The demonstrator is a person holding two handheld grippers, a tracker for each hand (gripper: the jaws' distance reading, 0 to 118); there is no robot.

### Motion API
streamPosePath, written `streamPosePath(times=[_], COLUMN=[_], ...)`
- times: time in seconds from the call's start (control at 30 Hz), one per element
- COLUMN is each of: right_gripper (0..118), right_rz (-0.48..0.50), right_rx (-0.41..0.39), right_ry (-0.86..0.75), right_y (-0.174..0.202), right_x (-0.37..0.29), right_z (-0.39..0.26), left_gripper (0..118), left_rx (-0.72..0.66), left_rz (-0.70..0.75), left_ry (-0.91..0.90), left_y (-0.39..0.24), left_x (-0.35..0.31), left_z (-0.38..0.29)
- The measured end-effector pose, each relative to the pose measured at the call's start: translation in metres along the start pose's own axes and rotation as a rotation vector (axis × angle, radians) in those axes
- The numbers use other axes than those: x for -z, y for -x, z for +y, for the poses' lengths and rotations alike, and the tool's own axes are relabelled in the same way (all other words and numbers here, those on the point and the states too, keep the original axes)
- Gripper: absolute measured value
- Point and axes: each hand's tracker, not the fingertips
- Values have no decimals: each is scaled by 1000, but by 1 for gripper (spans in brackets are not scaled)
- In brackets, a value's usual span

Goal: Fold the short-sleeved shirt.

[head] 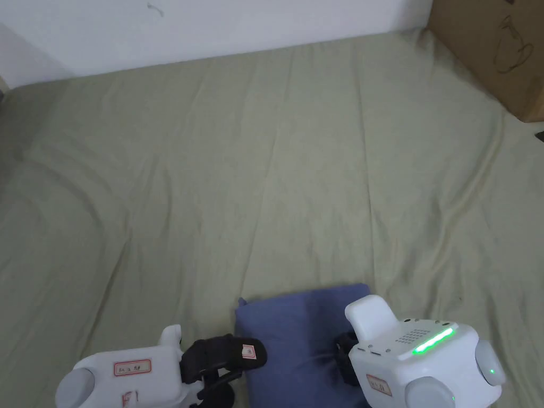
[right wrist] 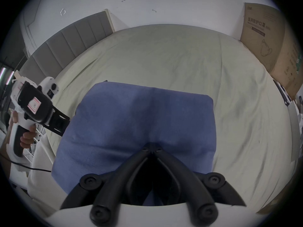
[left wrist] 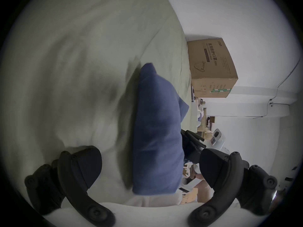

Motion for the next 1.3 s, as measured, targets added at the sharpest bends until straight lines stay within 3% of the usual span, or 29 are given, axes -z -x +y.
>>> streamPosePath(times=[0.1, 0.23, 0.27, 0.3, 0.33, 0.37, 0.43, 0.47, 0.57, 0.67, 0.87, 1.03, 1.17, 1.27, 1.3], right_gripper=[0, 0, 0, 0, 0, 0, 0, 0, 0, 0, 0, 0, 0, 0, 0], right_rz=[-11, -16, -11, -3, 1, -1, 1, -1, -90, -112, -279, -275, -331, -305, -304], right_rx=[7, -5, 13, 43, 66, 84, 115, 124, 101, 161, 153, 153, 117, 136, 138], right_ry=[-8, -11, -12, -12, -12, -14, -36, -74, -228, -368, -621, -615, -573, -530, -515], right_y=[3, 4, 3, 1, -1, -2, -3, 0, 10, 18, 49, 63, 77, 82, 83], right_x=[0, 0, -1, -2, -2, -2, -6, -14, -40, -73, -126, -132, -120, -112, -109], right_z=[-2, -2, -2, -2, -1, -2, -4, -4, -5, 2, 17, 31, 37, 42, 42], left_gripper=[117, 113, 93, 56, 31, 29, 29, 29, 29, 29, 29, 29, 29, 29, 29], left_rx=[-8, 13, 61, 96, 137, 123, 0, -15, 70, 90, 164, 200, 173, 186, 211], left_rz=[-88, -75, -56, -14, 105, 213, 36, 54, 101, 125, 225, 387, 535, 700, 749], left_ry=[26, 131, 147, 140, 119, 95, 108, 97, 94, 97, 42, -14, -73, -96, -90], left_y=[-5, -13, -18, -24, -26, -27, -11, -12, -21, -29, -24, -1, 4, 8, 39], left_x=[14, 45, 50, 53, 53, 52, 46, 43, 35, 20, -63, -158, -229, -273, -299], left_z=[12, 22, 22, 21, 21, 18, 21, 20, 20, 24, 41, 77, 90, 101, 132])
